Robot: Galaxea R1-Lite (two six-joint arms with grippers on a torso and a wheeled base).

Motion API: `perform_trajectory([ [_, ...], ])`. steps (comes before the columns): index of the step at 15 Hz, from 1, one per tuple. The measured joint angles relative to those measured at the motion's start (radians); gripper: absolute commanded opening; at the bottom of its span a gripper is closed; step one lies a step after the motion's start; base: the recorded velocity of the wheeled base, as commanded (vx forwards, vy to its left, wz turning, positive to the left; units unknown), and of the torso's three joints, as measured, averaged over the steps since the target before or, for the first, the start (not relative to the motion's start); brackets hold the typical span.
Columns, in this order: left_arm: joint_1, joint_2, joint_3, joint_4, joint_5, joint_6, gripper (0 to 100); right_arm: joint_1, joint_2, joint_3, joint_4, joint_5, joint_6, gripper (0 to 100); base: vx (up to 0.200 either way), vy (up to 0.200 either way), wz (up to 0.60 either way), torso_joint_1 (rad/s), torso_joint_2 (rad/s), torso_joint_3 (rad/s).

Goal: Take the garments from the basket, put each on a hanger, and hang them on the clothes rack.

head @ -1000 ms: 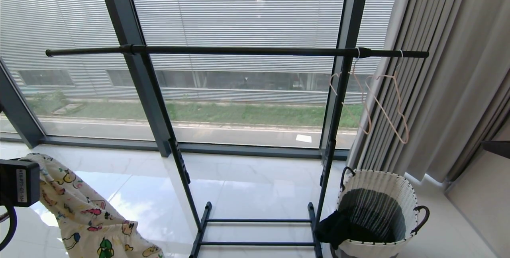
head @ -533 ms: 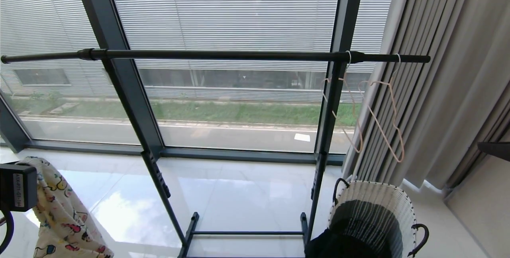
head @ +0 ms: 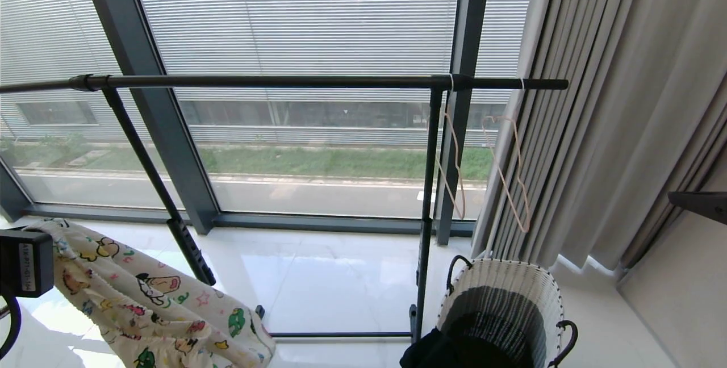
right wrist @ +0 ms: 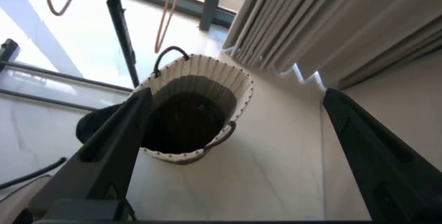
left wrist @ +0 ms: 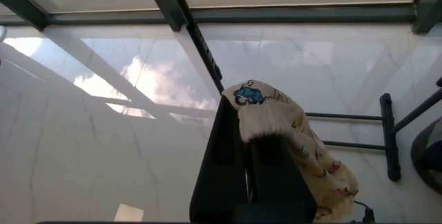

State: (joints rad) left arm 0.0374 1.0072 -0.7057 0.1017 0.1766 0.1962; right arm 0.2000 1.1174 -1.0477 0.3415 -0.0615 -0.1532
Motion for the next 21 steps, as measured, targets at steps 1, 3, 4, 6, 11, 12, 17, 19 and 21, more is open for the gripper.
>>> perform_trajectory([
  [1, 0.001, 0.003, 0.000, -0.008, 0.000, 0.000, 0, 0.012, 0.004, 0.032, -0.091, 0.010, -0.002, 100, 0.000, 0.000, 0.00, 0.000, 0.00, 0.000],
  [3, 0.002, 0.010, 0.000, -0.038, 0.000, 0.000, 0, 0.037, 0.013, 0.101, -0.208, 0.089, -0.004, 100, 0.200, 0.000, 0.00, 0.002, 0.00, 0.000],
  [4, 0.001, 0.016, 0.000, -0.050, 0.000, 0.000, 0, 0.043, 0.021, 0.116, -0.222, 0.108, -0.005, 100, 0.200, 0.000, 0.00, -0.012, 0.01, 0.007],
  [6, 0.002, 0.021, 0.001, -0.057, -0.004, 0.000, 0, 0.049, 0.037, 0.130, -0.249, 0.112, -0.002, 100, 0.200, 0.000, 0.00, -0.002, 0.00, 0.002],
  [11, 0.002, 0.027, 0.011, -0.057, -0.008, 0.000, 0, 0.049, 0.133, 0.207, -0.456, 0.108, 0.034, 100, 0.160, 0.000, 0.00, 0.007, 0.00, 0.000],
  [12, 0.002, 0.027, 0.012, -0.058, -0.009, 0.000, 0, 0.048, 0.156, 0.220, -0.474, 0.106, 0.057, 100, 0.000, 0.000, 0.00, 0.000, 0.00, 0.000],
  [17, 0.002, 0.024, 0.011, -0.059, -0.003, -0.001, 0, 0.073, 0.298, 0.232, -0.518, -0.023, 0.231, 100, 0.000, 0.000, 0.00, 0.000, 0.00, 0.000],
  [19, 0.002, 0.021, 0.012, -0.059, -0.001, -0.002, 0, 0.095, 0.373, 0.229, -0.567, -0.105, 0.287, 100, 0.000, 0.000, 0.00, 0.000, 0.00, 0.000],
  [21, 0.002, 0.014, 0.014, -0.059, -0.001, -0.002, 0, 0.109, 0.438, 0.218, -0.607, -0.123, 0.300, 100, 0.000, 0.000, 0.00, 0.000, 0.00, 0.000],
])
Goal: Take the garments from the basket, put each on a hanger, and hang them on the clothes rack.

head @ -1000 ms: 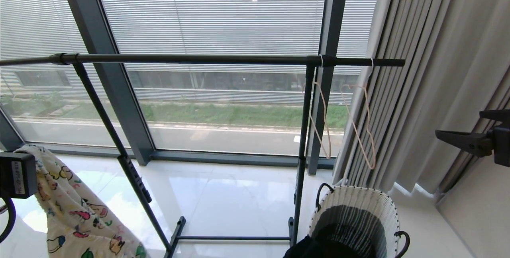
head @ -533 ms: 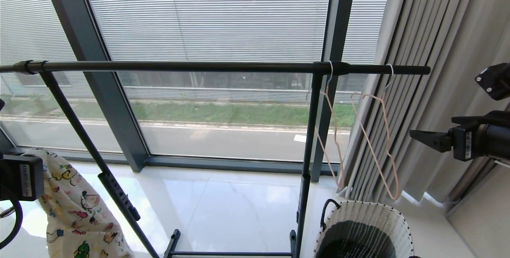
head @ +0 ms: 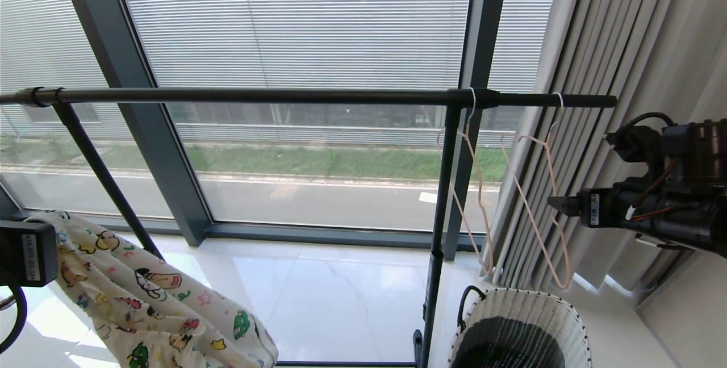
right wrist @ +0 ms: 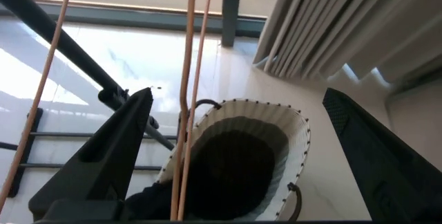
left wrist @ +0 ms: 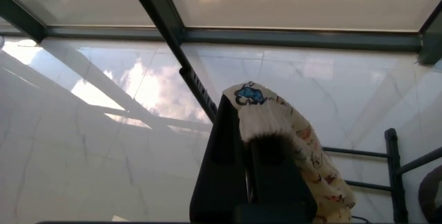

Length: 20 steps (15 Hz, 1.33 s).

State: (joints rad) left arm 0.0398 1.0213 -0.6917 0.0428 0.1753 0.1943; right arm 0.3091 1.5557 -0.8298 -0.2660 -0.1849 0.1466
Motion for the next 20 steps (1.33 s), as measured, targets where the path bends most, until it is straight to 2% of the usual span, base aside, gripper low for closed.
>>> perform_trajectory([
  [8, -0.001, -0.010, 0.008, 0.001, -0.001, 0.002, 0, 0.003, 0.191, -0.123, -0.069, -0.002, 0.005, 100, 0.000, 0.000, 0.00, 0.000, 0.00, 0.000],
  [20, -0.002, -0.010, 0.012, 0.000, -0.004, 0.001, 0, -0.004, 0.266, -0.132, -0.141, -0.004, 0.013, 100, 0.000, 0.000, 0.00, 0.000, 0.00, 0.000],
])
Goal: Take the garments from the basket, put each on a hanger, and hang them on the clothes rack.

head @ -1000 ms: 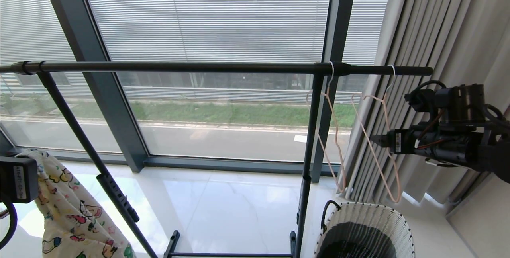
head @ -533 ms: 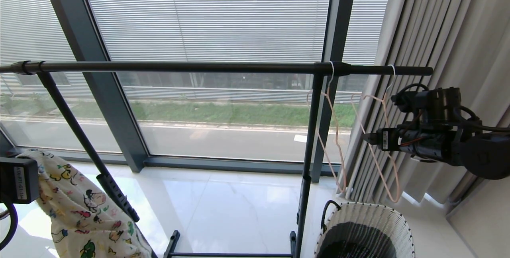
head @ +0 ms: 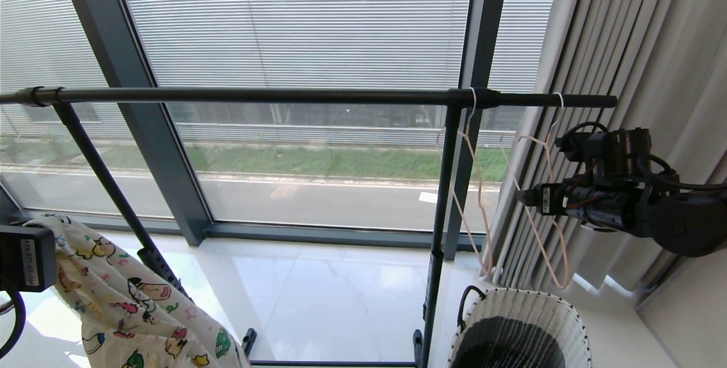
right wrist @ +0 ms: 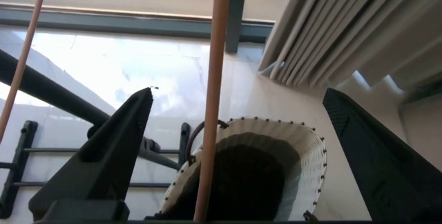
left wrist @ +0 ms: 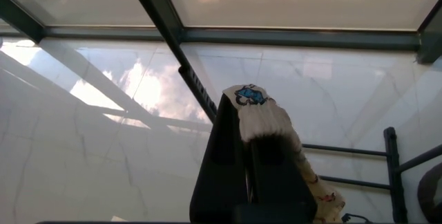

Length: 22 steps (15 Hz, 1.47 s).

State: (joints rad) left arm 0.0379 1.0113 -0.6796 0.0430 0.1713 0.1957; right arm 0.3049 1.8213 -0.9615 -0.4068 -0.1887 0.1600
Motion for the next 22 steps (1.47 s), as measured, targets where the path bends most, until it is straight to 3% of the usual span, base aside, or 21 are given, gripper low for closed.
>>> perform_trajectory([
  [1, 0.000, -0.001, 0.003, 0.000, 0.000, 0.000, 0, 0.000, 0.001, 0.000, -0.001, 0.000, 0.000, 100, 0.000, 0.000, 0.00, 0.000, 0.00, 0.000],
  [2, 0.000, -0.002, 0.003, 0.000, 0.000, -0.001, 0, 0.000, 0.001, 0.000, -0.001, 0.000, 0.001, 0, 0.000, 0.000, 0.00, 0.000, 0.00, 0.000],
  [14, 0.000, -0.011, 0.005, 0.000, 0.000, -0.001, 0, 0.000, -0.006, 0.006, -0.001, -0.001, 0.030, 0, 0.000, 0.000, 0.00, 0.000, 0.00, 0.000],
  [22, 0.000, -0.032, 0.009, 0.000, -0.001, -0.001, 0, 0.003, -0.130, 0.013, -0.010, -0.008, 0.037, 0, 0.000, 0.000, 0.00, 0.000, 0.00, 0.000],
])
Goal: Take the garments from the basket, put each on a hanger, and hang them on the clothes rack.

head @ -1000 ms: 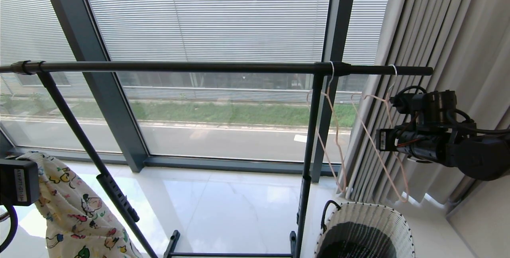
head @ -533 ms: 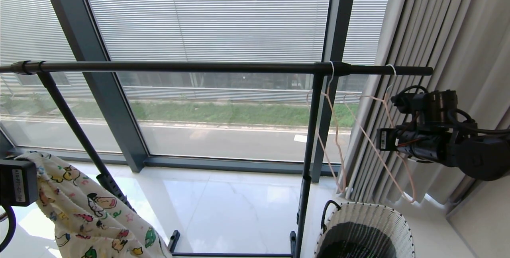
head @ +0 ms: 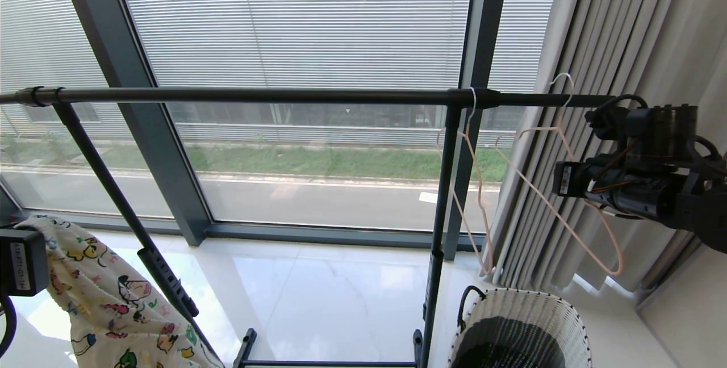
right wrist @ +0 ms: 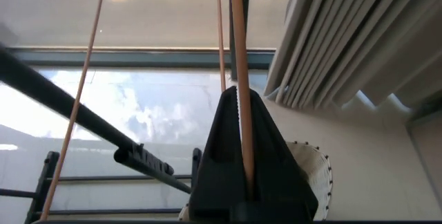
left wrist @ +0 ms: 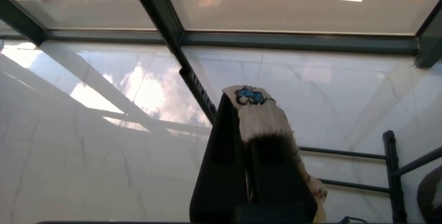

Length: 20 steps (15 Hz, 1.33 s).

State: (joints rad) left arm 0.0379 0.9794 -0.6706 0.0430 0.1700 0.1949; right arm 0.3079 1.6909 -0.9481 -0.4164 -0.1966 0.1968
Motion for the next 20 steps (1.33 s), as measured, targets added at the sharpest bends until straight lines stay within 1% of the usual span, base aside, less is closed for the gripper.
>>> perform_trajectory([
  [3, -0.001, -0.016, 0.004, 0.000, 0.000, 0.000, 0, 0.006, -0.044, 0.044, -0.081, 0.000, -0.010, 0, 0.000, 0.000, 0.00, 0.000, 0.00, 0.000],
  [7, 0.000, -0.020, 0.003, 0.000, 0.001, 0.001, 0, 0.011, -0.113, 0.123, -0.089, 0.000, -0.031, 0, 0.000, 0.000, 0.00, 0.000, 0.00, 0.000],
  [10, 0.000, -0.022, 0.004, -0.003, 0.001, 0.008, 0, 0.015, -0.168, 0.177, -0.102, 0.000, -0.089, 0, -0.200, 0.000, 0.00, 0.007, 0.00, 0.004],
  [13, 0.000, -0.020, 0.004, -0.033, 0.001, 0.013, 0, 0.019, -0.209, 0.210, -0.107, 0.000, -0.110, 0, -0.200, 0.000, 0.00, -0.002, 0.00, 0.004],
  [15, 0.000, -0.018, 0.005, -0.033, 0.001, 0.013, 0, 0.027, -0.234, 0.237, -0.106, 0.001, -0.125, 0, -0.200, 0.000, 0.00, 0.002, 0.00, 0.002],
  [20, 0.000, -0.016, 0.003, -0.034, 0.000, 0.013, 0, 0.057, -0.277, 0.277, -0.107, 0.000, -0.129, 0, -0.200, 0.000, 0.00, 0.003, 0.00, 0.000],
])
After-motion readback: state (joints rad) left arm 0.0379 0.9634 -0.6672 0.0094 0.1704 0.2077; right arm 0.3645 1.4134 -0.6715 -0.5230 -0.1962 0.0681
